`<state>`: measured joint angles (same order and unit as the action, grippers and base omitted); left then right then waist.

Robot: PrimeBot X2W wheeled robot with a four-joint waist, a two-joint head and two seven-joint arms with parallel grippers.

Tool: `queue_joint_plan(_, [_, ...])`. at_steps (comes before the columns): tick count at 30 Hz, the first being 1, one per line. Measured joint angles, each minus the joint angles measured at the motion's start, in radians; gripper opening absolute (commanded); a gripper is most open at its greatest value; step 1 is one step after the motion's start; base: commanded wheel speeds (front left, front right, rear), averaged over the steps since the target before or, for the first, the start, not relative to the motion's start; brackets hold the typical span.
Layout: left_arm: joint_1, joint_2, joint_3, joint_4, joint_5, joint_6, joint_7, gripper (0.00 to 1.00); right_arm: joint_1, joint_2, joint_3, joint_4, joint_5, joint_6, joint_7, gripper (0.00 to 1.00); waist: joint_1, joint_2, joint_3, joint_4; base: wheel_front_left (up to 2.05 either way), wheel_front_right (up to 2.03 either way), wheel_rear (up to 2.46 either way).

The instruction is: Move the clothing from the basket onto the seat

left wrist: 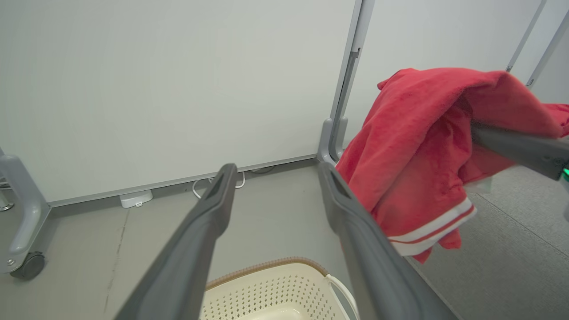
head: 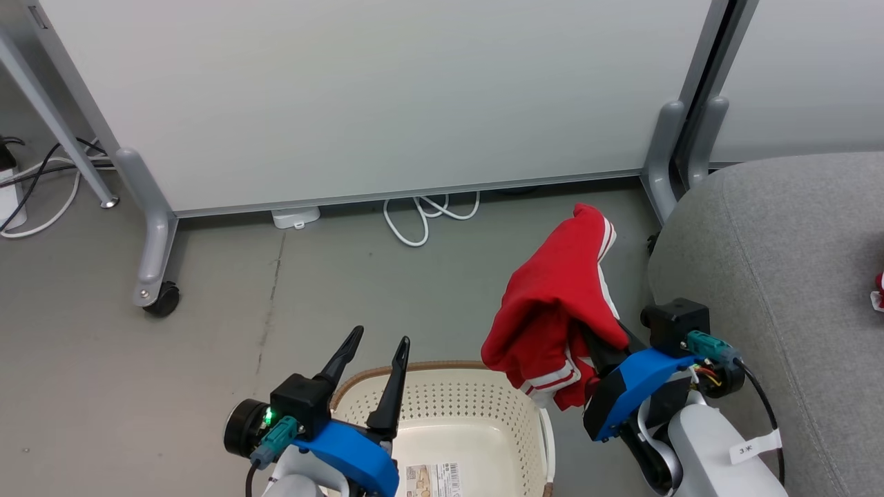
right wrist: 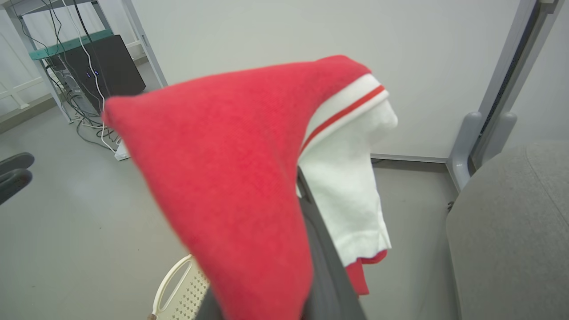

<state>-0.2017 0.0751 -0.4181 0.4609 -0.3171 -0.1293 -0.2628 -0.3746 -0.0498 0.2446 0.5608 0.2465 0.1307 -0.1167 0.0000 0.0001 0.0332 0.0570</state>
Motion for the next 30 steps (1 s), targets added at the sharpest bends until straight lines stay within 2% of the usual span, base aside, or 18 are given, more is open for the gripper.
queue_joint_plan(12, [-0.007,0.009,0.001,-0.004,-0.008,0.0,0.0,1.0,-0.001,0.0,-0.007,-0.007,-0.006,0.0,-0.001,0.0,0.0001,0.0,0.012,-0.084,0.0,0.0,0.0])
queue_joint_plan(30, [-0.026,0.024,0.005,-0.014,-0.007,0.0,0.0,1.0,-0.002,0.0,-0.024,-0.01,0.003,0.0,-0.018,0.0,0.0001,0.0,0.045,-0.332,0.0,0.0,0.0])
